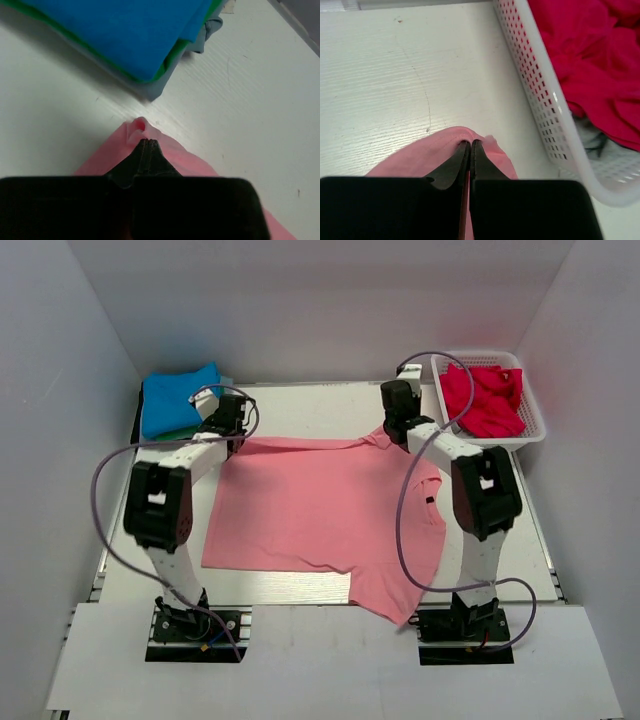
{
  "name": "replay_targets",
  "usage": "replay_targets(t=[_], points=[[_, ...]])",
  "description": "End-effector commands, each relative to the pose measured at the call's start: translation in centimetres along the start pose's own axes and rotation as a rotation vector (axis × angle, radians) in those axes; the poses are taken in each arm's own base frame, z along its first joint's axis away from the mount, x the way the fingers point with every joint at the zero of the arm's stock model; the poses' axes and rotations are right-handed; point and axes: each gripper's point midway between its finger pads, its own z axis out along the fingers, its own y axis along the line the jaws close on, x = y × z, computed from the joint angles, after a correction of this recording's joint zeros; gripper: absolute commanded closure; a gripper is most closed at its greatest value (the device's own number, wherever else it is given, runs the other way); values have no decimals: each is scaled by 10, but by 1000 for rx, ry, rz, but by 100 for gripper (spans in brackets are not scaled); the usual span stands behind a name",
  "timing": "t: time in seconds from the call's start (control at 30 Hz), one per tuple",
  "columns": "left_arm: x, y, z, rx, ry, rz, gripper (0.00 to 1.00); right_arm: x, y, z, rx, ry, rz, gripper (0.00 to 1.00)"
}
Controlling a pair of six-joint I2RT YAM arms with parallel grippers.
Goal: Fold and stack the t-shirts
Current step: Flatten out the tshirt, then fold the flattened tshirt in 1/3 of the way
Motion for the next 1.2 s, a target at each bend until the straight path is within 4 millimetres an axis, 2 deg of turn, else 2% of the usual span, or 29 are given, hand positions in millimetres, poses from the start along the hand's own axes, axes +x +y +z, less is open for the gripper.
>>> replay_targets(t=[0.0,0.03,0.07,0.1,0.13,0.2,0.33,0.37,0.4,0.47,0.5,0.53,0.57,0.6,0.63,0.7,0.73,0.77,0.83,0.87,0.93,0.97,1.0,1.07,1.1,1.17], points=[[-40,-30,22,52,-70,-69,100,-29,4,14,-8,-49,105,100],[-24,-26,41,33,-34,-53,100,-26,8,22,-16,-40,100,100],[-20,-31,47,41,-22,-51,100,-25,12,24,-37,-35,101,100],[-27,-36,53,52,-24,-64,100,-25,6,28,-18,-32,104,100],[-20,-34,62,51,-4,-50,100,-27,7,30,-25,-34,108,100],[-23,-44,62,86,0,-50,100,-28,1,31,-19,-29,98,100],[-31,-39,64,84,-4,-53,100,-28,1,18,-71,-4,94,100],[-38,-41,59,94,-15,-61,100,-23,-5,12,-67,18,85,100],[-36,-37,56,86,-6,-55,100,-25,-9,3,-74,27,87,100],[-35,-29,50,75,-9,-17,100,-6,-12,-6,-78,87,118,100],[-35,-24,48,61,-6,-11,100,-8,-21,-21,-85,109,115,100],[-41,-23,40,66,-13,-5,100,4,-22,-27,-86,139,135,100],[-35,-16,38,55,1,25,100,13,-21,-37,-116,169,132,100],[-36,-11,35,40,0,29,100,11,-27,-49,-123,176,150,100],[-39,-10,31,43,-4,27,100,26,-28,-54,-130,208,154,100],[-44,-5,19,50,-14,38,100,43,-34,-74,-163,260,173,100],[-39,1,16,44,-6,56,100,42,-37,-84,-171,260,191,100],[-43,3,9,47,-10,54,100,62,-39,-90,-178,306,190,100],[-39,10,4,41,-3,59,100,57,-48,-108,-196,296,217,100],[-35,15,2,32,9,67,100,72,-51,-112,-193,327,205,100],[-30,24,-5,18,27,79,100,71,-60,-129,-205,334,215,100],[-29,26,-7,18,28,80,100,83,-63,-134,-205,360,204,100],[-21,35,-9,3,47,93,100,83,-62,-143,-238,367,209,100],[-22,42,-18,-11,47,86,100,93,-67,-155,-255,384,209,100],[-15,50,-21,-23,63,96,100,97,-68,-163,-281,392,216,100],[-19,53,-29,-14,52,88,100,106,-71,-174,-299,413,219,100]])
